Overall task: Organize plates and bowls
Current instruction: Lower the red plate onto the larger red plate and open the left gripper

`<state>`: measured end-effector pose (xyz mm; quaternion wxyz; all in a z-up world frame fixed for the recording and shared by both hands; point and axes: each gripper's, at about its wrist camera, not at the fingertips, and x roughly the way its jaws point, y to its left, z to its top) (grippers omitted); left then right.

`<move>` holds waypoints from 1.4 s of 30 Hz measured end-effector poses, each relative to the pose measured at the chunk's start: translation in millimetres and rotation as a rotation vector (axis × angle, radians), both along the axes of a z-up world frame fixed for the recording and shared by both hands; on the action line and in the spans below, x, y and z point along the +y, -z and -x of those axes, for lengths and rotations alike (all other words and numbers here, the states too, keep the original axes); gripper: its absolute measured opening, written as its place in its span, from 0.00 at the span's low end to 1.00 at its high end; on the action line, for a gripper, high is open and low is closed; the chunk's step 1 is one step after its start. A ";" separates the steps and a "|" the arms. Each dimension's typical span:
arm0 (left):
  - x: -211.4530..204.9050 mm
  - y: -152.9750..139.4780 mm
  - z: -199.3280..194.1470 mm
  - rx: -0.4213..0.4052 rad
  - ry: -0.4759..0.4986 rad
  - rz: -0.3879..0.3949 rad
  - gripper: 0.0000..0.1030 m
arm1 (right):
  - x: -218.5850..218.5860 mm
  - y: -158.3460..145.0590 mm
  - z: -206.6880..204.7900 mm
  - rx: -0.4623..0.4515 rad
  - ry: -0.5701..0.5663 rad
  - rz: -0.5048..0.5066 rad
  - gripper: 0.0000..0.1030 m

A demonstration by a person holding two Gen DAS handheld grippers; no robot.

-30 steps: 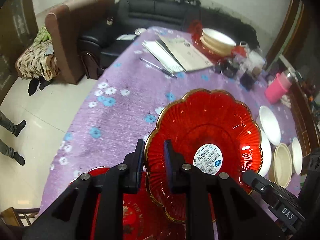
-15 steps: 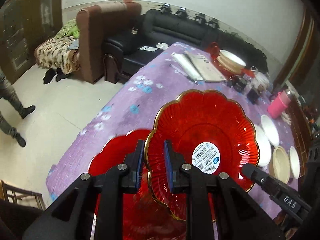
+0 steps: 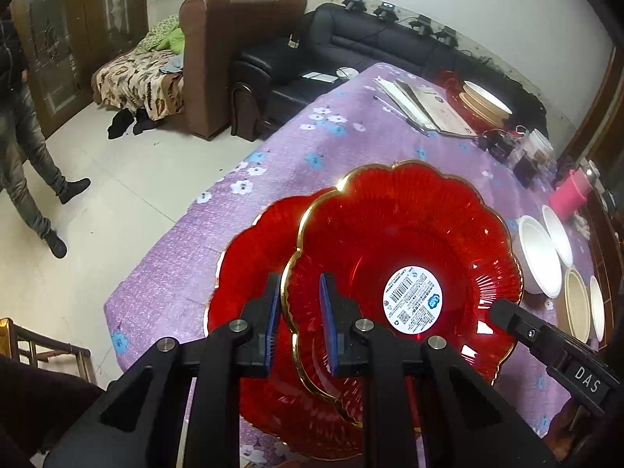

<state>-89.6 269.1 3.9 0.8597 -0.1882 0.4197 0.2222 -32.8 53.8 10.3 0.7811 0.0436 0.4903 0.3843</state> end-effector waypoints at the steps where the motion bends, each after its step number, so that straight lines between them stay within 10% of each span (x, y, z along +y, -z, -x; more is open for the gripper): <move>1: 0.2 0.1 1.8 0.000 -0.002 -0.003 0.16 | 2.0 0.7 0.9 0.000 -0.004 0.003 0.07; 42: 0.2 30.6 -0.7 0.130 -0.051 -0.110 0.19 | 40.5 35.9 -2.4 0.018 -0.063 0.164 0.11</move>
